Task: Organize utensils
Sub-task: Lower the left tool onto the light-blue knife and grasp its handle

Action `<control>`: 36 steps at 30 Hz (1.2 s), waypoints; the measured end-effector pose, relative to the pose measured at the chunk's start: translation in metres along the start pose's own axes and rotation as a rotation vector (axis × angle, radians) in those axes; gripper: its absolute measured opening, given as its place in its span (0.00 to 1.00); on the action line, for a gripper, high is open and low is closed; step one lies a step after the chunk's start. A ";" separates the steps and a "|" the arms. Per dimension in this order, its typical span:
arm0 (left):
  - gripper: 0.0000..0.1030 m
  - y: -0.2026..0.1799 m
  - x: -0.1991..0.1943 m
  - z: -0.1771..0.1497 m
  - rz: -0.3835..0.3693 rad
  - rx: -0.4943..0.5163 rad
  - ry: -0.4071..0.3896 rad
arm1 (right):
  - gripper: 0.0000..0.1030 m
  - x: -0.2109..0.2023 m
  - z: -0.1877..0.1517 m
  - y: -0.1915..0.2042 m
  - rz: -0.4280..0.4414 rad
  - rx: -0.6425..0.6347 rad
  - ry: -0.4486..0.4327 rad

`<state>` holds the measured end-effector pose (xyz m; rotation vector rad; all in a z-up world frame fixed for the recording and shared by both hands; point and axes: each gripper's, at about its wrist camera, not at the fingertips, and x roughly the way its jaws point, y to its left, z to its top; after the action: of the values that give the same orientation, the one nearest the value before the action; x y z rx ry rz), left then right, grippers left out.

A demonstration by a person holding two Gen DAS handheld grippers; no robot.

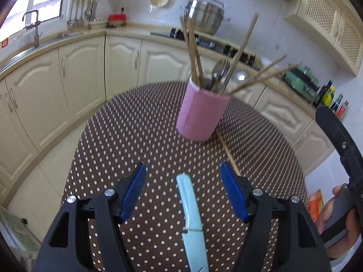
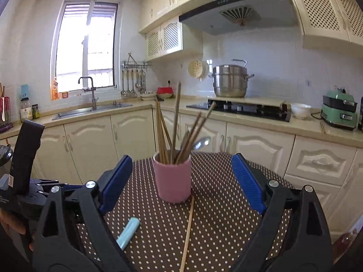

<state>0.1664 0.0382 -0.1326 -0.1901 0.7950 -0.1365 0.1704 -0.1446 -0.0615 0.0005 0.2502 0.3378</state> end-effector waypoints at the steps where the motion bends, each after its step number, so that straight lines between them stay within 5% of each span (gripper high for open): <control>1: 0.65 0.000 0.005 -0.004 0.004 0.006 0.026 | 0.85 0.003 -0.005 -0.002 -0.001 0.006 0.019; 12: 0.65 -0.010 0.058 -0.038 0.034 0.100 0.265 | 0.85 0.034 -0.064 -0.019 -0.019 0.091 0.233; 25: 0.64 -0.033 0.086 -0.034 0.099 0.211 0.275 | 0.85 0.039 -0.071 -0.033 -0.002 0.157 0.290; 31: 0.27 -0.025 0.093 -0.021 0.107 0.190 0.248 | 0.85 0.049 -0.071 -0.032 0.004 0.158 0.321; 36: 0.21 -0.014 0.099 -0.008 0.054 0.107 0.224 | 0.85 0.063 -0.071 -0.030 0.001 0.140 0.391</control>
<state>0.2284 0.0050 -0.2040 -0.0519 1.0127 -0.1509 0.2202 -0.1552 -0.1470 0.0727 0.6609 0.3194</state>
